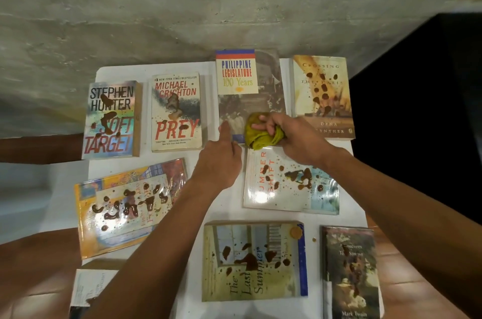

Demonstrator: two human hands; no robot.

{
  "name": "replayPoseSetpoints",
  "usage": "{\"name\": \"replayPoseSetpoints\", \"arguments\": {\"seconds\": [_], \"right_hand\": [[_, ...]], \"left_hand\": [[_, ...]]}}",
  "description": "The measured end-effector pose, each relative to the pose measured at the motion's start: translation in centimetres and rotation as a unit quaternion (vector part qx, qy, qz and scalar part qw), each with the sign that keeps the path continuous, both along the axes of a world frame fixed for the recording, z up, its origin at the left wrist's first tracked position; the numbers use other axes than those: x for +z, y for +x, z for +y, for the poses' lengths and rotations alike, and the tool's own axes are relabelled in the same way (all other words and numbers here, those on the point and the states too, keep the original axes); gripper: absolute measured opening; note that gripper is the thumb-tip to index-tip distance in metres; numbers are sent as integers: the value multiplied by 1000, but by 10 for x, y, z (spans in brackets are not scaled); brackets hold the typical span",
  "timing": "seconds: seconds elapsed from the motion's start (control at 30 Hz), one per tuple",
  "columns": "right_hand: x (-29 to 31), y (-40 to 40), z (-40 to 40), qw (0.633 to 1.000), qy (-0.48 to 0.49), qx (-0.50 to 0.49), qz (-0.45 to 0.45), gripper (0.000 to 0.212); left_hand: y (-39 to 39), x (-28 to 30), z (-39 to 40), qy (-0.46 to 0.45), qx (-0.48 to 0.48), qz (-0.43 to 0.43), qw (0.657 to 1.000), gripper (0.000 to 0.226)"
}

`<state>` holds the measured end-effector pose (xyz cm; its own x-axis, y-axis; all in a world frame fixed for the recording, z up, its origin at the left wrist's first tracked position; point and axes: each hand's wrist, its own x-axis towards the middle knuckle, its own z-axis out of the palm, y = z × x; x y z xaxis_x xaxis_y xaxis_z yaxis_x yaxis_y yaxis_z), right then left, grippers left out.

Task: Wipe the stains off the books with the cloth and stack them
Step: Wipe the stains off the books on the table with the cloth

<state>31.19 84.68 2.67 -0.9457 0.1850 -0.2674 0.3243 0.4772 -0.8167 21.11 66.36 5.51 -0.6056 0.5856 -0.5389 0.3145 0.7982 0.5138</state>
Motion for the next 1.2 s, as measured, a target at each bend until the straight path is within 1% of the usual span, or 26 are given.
{"name": "replayPoseSetpoints", "arguments": {"seconds": [0.03, 0.13, 0.23, 0.33, 0.4, 0.43, 0.53, 0.6, 0.67, 0.73, 0.8, 0.87, 0.93, 0.97, 1.07, 1.13, 1.2], "right_hand": [[1, 3, -3, 1000, -16, -3, -1, 47], [5, 12, -6, 998, -66, -15, -6, 46], [6, 19, -6, 998, -55, -14, -30, 43], [11, 23, -10, 994, -94, -14, -52, 34], [22, 22, -9, 996, -46, -10, -76, 24], [28, 20, -7, 996, -44, -22, -77, 22], [43, 19, -6, 986, -117, -104, -52, 31], [49, 22, -8, 968, -178, -175, -40, 30], [55, 28, -11, 939, -255, -231, -24, 24], [61, 36, -16, 898, -338, -281, -8, 20], [64, 45, -22, 849, -415, -328, 5, 17], [66, 54, -28, 801, -471, -370, 12, 32], [70, 63, -34, 770, -491, -407, 5, 44], [71, 67, -37, 762, -495, -418, 0, 47], [79, 78, -45, 743, -501, -444, -14, 41], [83, 84, -51, 748, -490, -447, -26, 41], [87, 88, -56, 753, -476, -454, -32, 41]], "left_hand": [[0, 0, 0, 5, 0, -1, 1000, 53], [-1, 2, -3, 22, 7, -3, 1000, 52], [1, 3, -4, 25, 0, 0, 1000, 53], [2, 4, -3, 15, -6, 6, 1000, 56], [1, 2, -3, 4, -12, 9, 1000, 58], [1, 1, -4, 1, -20, 12, 1000, 59], [4, -2, -7, 10, -48, -1, 999, 62], [10, -5, -10, -10, -81, 4, 997, 63], [17, -5, -12, -42, -113, 59, 991, 64], [23, -4, -13, -46, -119, 103, 987, 65], [28, -3, -15, -58, -124, 117, 984, 65], [30, -2, -17, -79, -132, 120, 981, 65], [32, -1, -19, -91, -138, 121, 979, 66], [32, -1, -20, -94, -136, 122, 979, 66], [33, 7, -23, -88, -119, 124, 981, 60], [35, 18, -22, -66, -99, 136, 984, 53], [37, 28, -22, -20, -65, 152, 986, 44]]}}
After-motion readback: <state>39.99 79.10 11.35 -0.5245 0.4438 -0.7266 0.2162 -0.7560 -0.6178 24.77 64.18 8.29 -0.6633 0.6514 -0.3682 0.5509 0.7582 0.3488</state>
